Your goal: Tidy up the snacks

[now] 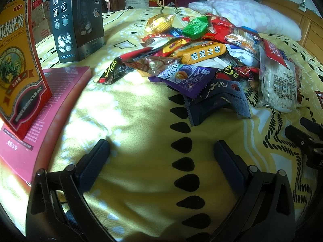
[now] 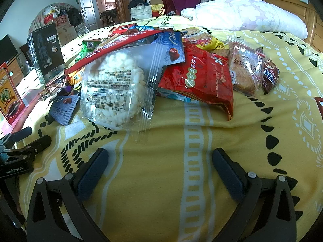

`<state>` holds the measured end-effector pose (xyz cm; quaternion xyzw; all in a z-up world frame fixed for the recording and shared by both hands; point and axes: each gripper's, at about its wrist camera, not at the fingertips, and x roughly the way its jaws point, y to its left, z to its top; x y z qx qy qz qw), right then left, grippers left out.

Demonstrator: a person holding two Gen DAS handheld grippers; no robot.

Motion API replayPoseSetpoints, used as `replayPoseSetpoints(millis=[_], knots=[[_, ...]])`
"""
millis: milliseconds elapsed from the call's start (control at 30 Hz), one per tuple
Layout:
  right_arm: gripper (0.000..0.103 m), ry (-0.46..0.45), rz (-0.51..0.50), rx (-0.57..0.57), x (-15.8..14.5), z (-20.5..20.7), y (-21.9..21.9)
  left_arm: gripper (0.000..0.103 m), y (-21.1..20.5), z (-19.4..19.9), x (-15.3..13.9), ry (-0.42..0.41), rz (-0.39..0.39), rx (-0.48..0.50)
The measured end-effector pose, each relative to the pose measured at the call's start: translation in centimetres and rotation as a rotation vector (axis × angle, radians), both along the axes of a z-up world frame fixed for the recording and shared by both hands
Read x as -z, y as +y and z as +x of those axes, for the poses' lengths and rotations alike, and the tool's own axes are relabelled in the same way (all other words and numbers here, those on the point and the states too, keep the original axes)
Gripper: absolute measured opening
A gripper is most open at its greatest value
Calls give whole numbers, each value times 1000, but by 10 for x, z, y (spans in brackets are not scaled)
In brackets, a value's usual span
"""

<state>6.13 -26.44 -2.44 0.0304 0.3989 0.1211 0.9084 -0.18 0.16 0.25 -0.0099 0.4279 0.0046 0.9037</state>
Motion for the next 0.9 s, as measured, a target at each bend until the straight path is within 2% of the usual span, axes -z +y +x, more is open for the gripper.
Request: replayPoseSetpoints(millis=[900], knots=[[103,0,2,-1,1,0,0,103,-2,3,3,4,12,0]])
